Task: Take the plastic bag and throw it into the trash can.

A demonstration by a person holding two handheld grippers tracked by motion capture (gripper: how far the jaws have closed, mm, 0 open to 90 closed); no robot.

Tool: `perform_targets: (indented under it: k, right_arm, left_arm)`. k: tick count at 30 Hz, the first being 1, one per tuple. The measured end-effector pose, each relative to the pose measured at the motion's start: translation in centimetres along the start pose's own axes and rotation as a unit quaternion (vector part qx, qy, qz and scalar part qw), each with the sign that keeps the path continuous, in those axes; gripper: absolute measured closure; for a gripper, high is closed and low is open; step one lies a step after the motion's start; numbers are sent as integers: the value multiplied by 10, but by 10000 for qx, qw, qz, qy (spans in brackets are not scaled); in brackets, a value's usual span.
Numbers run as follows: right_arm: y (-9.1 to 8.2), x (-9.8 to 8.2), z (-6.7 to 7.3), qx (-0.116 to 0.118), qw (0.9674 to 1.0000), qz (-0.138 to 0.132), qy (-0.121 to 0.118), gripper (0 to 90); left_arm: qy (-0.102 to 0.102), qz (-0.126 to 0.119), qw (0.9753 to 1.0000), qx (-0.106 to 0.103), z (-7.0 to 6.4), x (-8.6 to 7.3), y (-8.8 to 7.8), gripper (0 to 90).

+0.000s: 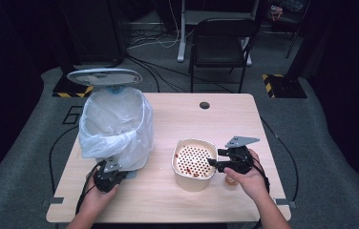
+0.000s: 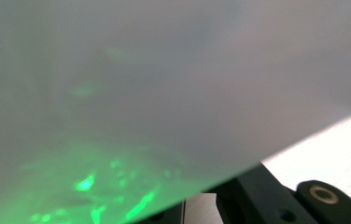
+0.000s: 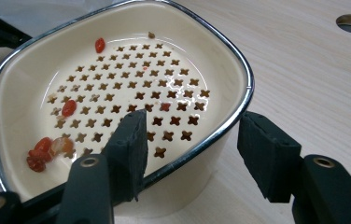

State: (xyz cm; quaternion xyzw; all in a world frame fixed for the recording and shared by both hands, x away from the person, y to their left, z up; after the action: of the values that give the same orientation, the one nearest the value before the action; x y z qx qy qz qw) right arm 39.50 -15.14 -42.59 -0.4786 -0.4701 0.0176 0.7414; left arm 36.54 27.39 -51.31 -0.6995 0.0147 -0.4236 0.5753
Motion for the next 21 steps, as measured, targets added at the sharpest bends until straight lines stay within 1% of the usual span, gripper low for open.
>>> perform_targets:
  k: [5,6,8,9,10,12,13,14,16,18,20,21]
  right_arm:
    - [-4,-5,6,94,9999,27,-135,429]
    - [-5,-6,7,126,9998,47,-130,429]
    - [-6,-7,9,144,9997,57,-196,429]
    - [-7,-8,10,141,9997,68,-180,429]
    - [-7,-8,11,147,9996,49,-237,428]
    - [-9,-10,12,177,9996,36,-234,412]
    - [-10,-10,12,201,9994,6,-279,390]
    - [-11,-11,12,188,9994,-45,-295,344]
    - [-17,-11,13,103,9995,-191,-218,305]
    - [-24,-12,11,63,9993,-320,-202,279]
    - [-29,-14,9,-37,9991,-363,-193,244]
    - [-32,-17,9,-94,9992,-366,-150,233]
  left_arm:
    - [-2,-1,10000,1,0,0,0,900]
    - [8,8,10000,5,0,0,0,900]
    - [14,11,10000,10,0,0,0,900]
    - [13,11,10000,10,0,0,0,900]
    - [14,12,10000,9,0,0,0,900]
    - [11,11,10000,12,0,0,0,900]
    - [15,10,10000,11,0,0,0,900]
    - [13,10,10000,12,0,0,0,900]
    - [13,9,10000,13,0,0,0,900]
    - [5,6,10000,9,0,0,0,900]
    - [-7,-3,10000,5,0,0,0,900]
    - [-8,-3,10000,5,0,0,0,900]
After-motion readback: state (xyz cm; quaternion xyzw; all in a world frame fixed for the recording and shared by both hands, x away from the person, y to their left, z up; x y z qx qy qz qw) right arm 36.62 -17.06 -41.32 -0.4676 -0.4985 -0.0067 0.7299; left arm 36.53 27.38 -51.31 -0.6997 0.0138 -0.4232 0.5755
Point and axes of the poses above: each handheld gripper's, and its own axes: y roughly forward along the jaws, x roughly out of its top, z roughly to its left, the point moved 1 cm from there along y, roughly forward along the jaws, and after that the axes turned 8 degrees about z, right-handed, at the moved point
